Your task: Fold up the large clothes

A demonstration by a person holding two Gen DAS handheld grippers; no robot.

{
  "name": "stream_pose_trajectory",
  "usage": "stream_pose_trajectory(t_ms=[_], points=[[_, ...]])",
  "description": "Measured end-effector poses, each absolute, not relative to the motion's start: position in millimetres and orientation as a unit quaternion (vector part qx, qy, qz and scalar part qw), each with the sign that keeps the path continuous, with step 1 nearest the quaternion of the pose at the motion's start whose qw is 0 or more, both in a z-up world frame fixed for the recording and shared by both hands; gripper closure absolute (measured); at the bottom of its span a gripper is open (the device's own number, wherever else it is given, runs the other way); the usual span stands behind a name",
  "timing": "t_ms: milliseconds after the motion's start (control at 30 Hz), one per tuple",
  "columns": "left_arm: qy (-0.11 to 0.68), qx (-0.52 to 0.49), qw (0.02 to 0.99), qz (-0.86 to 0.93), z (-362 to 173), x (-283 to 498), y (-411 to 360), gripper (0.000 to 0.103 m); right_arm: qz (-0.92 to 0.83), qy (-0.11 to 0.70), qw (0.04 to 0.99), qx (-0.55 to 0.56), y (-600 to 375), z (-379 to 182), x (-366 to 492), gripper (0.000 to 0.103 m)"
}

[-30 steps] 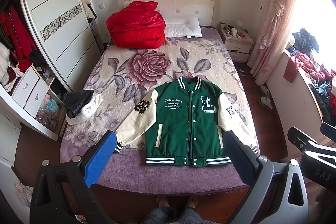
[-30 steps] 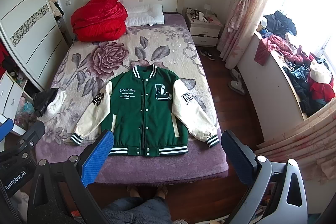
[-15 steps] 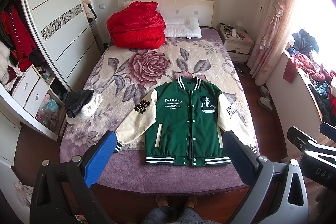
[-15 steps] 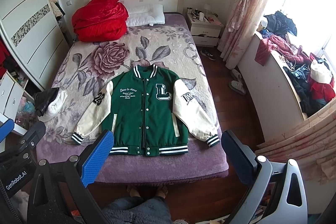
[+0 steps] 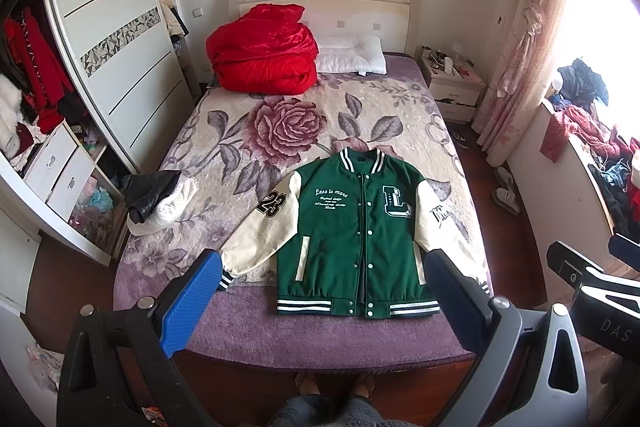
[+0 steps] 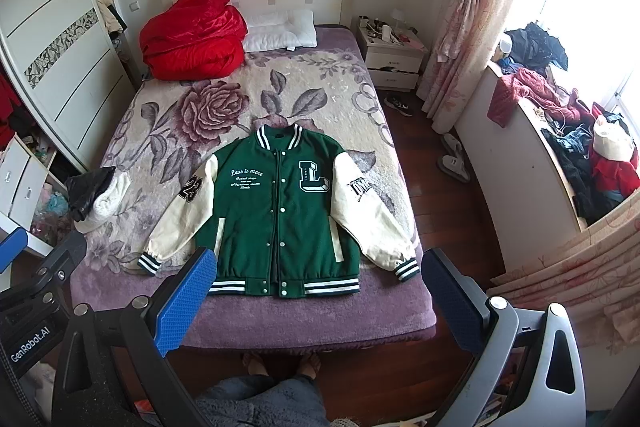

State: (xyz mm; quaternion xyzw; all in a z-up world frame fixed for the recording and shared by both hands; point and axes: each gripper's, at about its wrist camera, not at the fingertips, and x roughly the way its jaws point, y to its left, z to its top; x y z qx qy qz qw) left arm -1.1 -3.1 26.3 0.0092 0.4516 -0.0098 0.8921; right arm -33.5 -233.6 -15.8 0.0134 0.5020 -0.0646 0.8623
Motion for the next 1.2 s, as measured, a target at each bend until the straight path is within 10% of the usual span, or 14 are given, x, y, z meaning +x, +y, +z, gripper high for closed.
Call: stream_pose_trajectory(t_ms=[500, 800, 833, 900, 967, 1067, 1200], points=[[0.453, 0.009, 0.891, -0.013, 21.0, -3.7, -0.2, 0.000, -0.066, 0.506, 0.860, 0.017, -222.7, -19.7, -29.3, 0.000], [0.444, 0.056, 0.894, 0.016, -55.7, 56.7, 7.4, 0.000, -0.093, 0.525, 0.832, 0.154, -269.6, -117.0, 12.1, 0.002], [0.450, 0.060, 0.891, 0.015, -70.4, 64.8, 9.7, 0.000, -0.113, 0.533, 0.819, 0.179, -282.8, -140.6, 15.9, 0.007], [0.469, 0.064, 0.881, 0.013, -105.6, 83.6, 10.3, 0.000, -0.151, 0.551, 0.791, 0.217, -311.0, -186.0, 17.6, 0.053], [0.493, 0.064, 0.868, 0.015, -145.8, 104.9, 8.0, 0.000, -0.185, 0.557, 0.764, 0.268, -344.5, -233.9, 13.4, 0.060], [0.523, 0.070, 0.849, 0.025, -194.0, 127.5, 0.8, 0.000, -0.222, 0.561, 0.719, 0.345, -391.3, -307.2, 2.4, 0.059], [0.556, 0.087, 0.825, 0.047, -259.9, 155.5, -13.3, 0.000, -0.241, 0.557, 0.643, 0.468, -457.5, -427.2, -16.7, 0.026]])
